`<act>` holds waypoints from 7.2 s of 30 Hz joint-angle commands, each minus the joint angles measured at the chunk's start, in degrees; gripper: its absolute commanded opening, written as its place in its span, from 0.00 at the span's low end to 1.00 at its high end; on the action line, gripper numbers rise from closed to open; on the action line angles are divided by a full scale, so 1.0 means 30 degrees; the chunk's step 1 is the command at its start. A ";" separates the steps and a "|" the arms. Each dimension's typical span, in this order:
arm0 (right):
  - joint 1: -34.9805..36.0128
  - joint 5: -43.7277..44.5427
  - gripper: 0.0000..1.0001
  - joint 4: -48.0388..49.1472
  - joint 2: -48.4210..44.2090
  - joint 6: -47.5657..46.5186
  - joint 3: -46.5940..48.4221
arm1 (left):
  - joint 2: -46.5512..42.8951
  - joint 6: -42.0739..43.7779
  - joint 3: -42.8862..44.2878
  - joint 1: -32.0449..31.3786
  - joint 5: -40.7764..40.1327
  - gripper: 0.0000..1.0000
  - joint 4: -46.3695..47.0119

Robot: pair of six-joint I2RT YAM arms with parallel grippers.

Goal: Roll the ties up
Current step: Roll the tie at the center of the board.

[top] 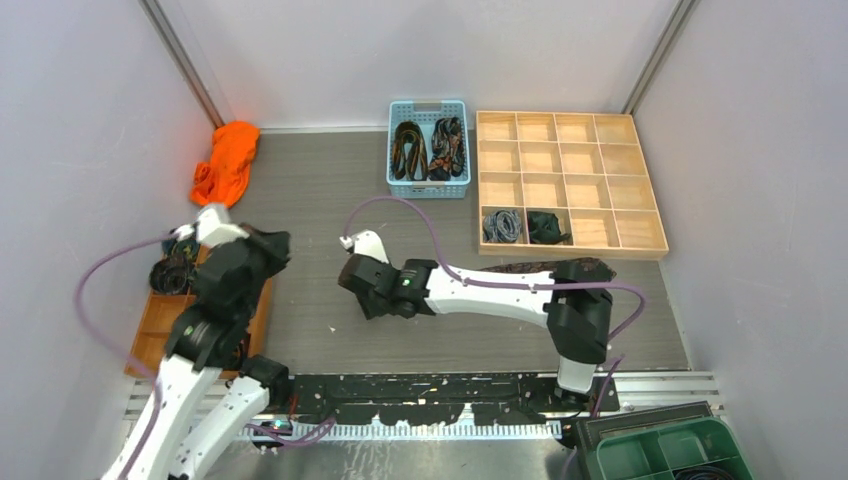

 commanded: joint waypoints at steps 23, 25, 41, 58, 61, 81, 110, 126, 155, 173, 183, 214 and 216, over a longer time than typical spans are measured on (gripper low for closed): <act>0.0328 0.4155 0.62 -0.5125 0.9008 -0.1995 0.8379 | -0.5560 0.1700 0.2408 0.0112 -0.5269 0.00 -0.9233; 0.0233 0.3948 0.59 -0.5241 0.9128 -0.1726 0.8240 | -0.5611 0.1767 0.2342 0.0112 -0.5298 0.00 -0.9235; -0.0626 0.1573 0.22 -0.2094 0.6235 -0.0221 0.5475 | -0.5404 0.2628 0.3808 0.0112 -0.4303 0.00 -0.9157; -0.2727 -1.0837 0.18 1.0233 0.1521 0.6283 -0.2307 | -0.3447 0.3473 0.5060 0.0112 -0.1787 0.00 -0.7093; -0.3119 -1.2004 0.18 1.3626 0.1554 0.7820 -0.3974 | -0.3236 0.3557 0.4842 0.0112 -0.1564 0.00 -0.6796; -0.4484 -1.1637 0.18 1.8077 0.0170 1.0052 -1.0161 | -0.1533 0.3299 0.3416 0.0112 0.1554 0.00 -0.4202; -0.3703 -0.5570 0.56 0.6322 -0.3834 0.4072 -0.6959 | 0.6621 0.2474 -0.3932 0.0112 0.9163 0.00 0.5841; -0.0468 -0.5970 0.01 0.9538 -0.1755 0.5040 -0.9175 | 1.3124 0.2123 -0.5878 0.0112 1.2225 0.00 1.1015; -0.0694 -0.3455 0.01 1.1647 0.2633 0.4663 -0.7377 | 1.2810 0.0838 -0.9529 0.0112 1.2723 0.00 1.2033; -0.0448 0.2245 0.14 0.0155 -0.4060 0.2823 -0.4503 | 0.3820 0.1005 0.1152 0.0112 0.1113 0.00 -0.0689; 0.0834 0.3112 0.42 -0.4648 0.1715 -0.0517 0.4080 | -0.3782 0.1169 0.2797 0.0112 -0.1844 0.00 -0.6719; 0.2277 0.4868 0.69 -0.6178 0.8695 -0.2723 0.9609 | -0.4710 0.1516 0.2689 0.0112 -0.2574 0.00 -0.8358; 0.2231 0.4941 0.68 -0.6687 0.9232 -0.2497 0.9920 | -0.4688 0.1630 0.2611 0.0112 -0.2577 0.00 -0.8323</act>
